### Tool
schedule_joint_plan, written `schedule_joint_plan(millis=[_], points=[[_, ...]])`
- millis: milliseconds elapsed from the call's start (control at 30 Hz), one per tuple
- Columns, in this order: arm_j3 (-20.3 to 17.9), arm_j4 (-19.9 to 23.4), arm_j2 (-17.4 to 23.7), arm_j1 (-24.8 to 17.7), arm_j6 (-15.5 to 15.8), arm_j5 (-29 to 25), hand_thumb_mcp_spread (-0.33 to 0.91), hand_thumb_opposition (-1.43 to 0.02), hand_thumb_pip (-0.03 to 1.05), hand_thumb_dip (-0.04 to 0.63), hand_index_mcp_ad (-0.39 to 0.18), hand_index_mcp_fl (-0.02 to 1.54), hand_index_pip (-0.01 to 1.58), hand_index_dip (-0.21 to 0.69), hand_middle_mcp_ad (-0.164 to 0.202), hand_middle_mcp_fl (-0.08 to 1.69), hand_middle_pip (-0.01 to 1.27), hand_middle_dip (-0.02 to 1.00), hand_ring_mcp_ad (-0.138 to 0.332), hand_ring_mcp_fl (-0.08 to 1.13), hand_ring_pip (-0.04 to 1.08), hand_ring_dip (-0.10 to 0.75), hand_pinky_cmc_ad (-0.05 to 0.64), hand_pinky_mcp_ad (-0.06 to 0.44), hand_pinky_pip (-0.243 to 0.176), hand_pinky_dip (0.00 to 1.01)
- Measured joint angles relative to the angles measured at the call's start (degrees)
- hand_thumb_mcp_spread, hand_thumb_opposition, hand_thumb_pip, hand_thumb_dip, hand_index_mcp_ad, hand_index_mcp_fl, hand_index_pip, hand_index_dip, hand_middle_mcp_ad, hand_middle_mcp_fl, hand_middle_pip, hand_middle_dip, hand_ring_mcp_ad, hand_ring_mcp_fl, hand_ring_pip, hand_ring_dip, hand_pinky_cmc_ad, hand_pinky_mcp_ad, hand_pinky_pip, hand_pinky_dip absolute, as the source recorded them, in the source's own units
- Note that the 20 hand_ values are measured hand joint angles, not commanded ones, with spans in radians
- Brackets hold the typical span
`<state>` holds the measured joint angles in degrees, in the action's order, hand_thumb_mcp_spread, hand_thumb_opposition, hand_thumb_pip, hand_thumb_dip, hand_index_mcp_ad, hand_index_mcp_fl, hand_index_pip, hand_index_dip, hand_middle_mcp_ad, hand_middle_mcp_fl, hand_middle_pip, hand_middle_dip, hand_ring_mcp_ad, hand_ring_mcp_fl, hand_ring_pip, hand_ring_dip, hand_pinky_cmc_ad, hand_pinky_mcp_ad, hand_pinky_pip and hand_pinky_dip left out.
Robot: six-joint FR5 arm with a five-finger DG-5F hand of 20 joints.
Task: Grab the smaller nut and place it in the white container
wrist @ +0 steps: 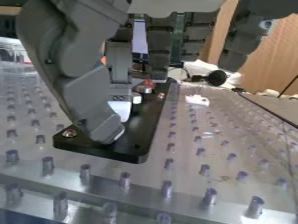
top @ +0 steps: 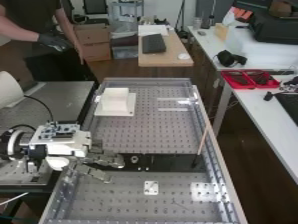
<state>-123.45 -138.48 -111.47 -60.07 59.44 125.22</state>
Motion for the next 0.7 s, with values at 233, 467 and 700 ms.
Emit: schedule_joint_plan(millis=[233, 467, 700], points=[[0.1, -0.2, 0.0, -0.2, 0.4, 0.1, 0.48, -0.91, 0.72, 0.276, -0.133, 0.23, 1.47, 0.325, 0.068, 0.22, 0.12, 0.24, 0.113, 0.0, 0.1, 0.096, 0.316, 0.276, -0.024, 0.14], [0.3, -0.5, 0.0, -0.2, 0.5, 0.4, 0.49, -0.92, 0.69, 0.279, -0.136, 0.24, 1.47, 0.323, 0.068, 0.22, 0.12, 0.24, 0.113, 0.0, 0.1, 0.098, 0.319, 0.278, -0.01, 0.14], [0.6, -1.2, 0.6, -0.2, 0.6, 0.7, 0.57, -0.98, 0.65, 0.267, -0.185, 0.3, 1.47, 0.326, 0.065, 0.22, 0.12, 0.24, 0.112, 0.0, 0.1, 0.098, 0.323, 0.278, -0.01, 0.14]])
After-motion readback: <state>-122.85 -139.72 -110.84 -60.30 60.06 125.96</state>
